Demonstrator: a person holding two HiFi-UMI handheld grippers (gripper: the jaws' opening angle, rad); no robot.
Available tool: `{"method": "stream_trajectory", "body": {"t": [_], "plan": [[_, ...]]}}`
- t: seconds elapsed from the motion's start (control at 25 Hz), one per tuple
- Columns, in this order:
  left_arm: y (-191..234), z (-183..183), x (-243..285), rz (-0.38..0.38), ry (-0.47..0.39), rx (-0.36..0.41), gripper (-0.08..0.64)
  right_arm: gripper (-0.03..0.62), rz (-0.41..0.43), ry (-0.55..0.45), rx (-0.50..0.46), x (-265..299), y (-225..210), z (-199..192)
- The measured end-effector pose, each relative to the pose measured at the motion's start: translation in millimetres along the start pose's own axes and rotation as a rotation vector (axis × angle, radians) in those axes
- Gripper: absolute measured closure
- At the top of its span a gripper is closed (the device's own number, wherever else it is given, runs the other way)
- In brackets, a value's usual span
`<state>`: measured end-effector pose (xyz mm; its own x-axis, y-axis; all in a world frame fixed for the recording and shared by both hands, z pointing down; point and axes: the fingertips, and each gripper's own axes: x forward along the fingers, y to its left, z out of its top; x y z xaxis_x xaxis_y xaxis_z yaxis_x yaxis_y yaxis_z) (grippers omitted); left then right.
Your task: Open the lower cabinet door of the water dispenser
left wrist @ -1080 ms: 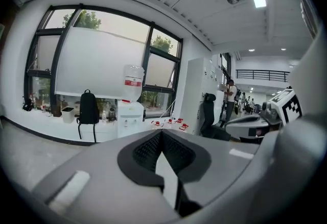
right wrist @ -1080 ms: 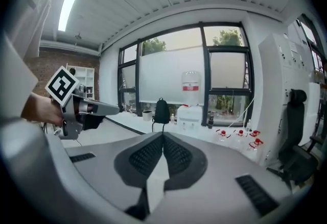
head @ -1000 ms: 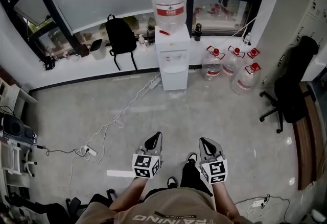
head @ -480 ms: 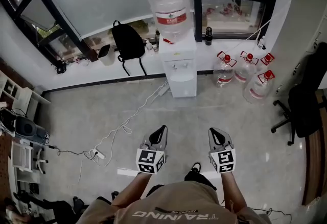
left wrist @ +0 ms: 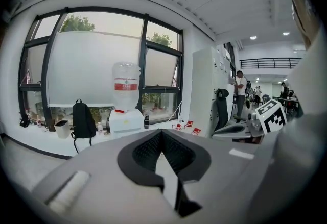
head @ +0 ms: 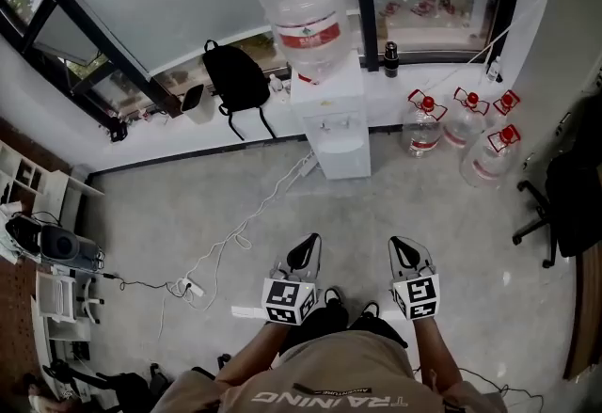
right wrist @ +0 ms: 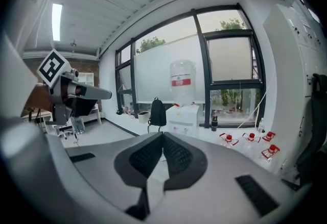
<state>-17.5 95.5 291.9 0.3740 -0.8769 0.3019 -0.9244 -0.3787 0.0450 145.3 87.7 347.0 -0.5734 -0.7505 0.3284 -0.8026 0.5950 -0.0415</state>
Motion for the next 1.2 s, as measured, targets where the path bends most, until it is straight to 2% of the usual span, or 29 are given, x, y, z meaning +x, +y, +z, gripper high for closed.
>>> {"method": "stream_trajectory", "body": {"t": [0.16,0.32,0.4,0.56,0.68,0.8,0.96,1.08,1.2], "plan": [[17.5,0.5,24.7,-0.011,-0.001,-0.007,0.552,0.581,-0.009,-0.005,-0.001,25.3,-9.1,6.9],[45.8,6.5,58.1,-0.044,-0.014,-0.032,0.552,0.581,-0.039,-0.039,-0.027,57.8,-19.9,29.9],[60.1,18.7,76.2,-0.072,-0.036,-0.038,0.552,0.581,-0.053,-0.054,-0.042,73.6,-23.9,47.9],[90.7,55.1,108.9,-0.112,-0.095,0.008,0.552,0.581,-0.074,-0.077,-0.086,106.3,-27.0,84.5],[116.2,70.6,126.5,-0.134,-0.115,-0.003,0.552,0.581,-0.09,-0.082,-0.099,130.6,-26.9,104.4],[134.6,73.0,143.0,-0.16,-0.111,-0.012,0.552,0.581,-0.115,-0.079,-0.078,151.1,-29.5,111.8],[150.5,72.9,164.8,-0.198,-0.109,0.017,0.552,0.581,-0.149,-0.064,-0.045,175.0,-32.8,111.8],[156.3,70.8,174.6,-0.204,-0.094,-0.001,0.552,0.581,-0.172,-0.042,-0.011,184.0,-40.1,112.7],[162.7,72.1,186.7,-0.202,-0.083,-0.003,0.552,0.581,-0.162,-0.058,-0.034,199.5,-51.3,121.6]]}}
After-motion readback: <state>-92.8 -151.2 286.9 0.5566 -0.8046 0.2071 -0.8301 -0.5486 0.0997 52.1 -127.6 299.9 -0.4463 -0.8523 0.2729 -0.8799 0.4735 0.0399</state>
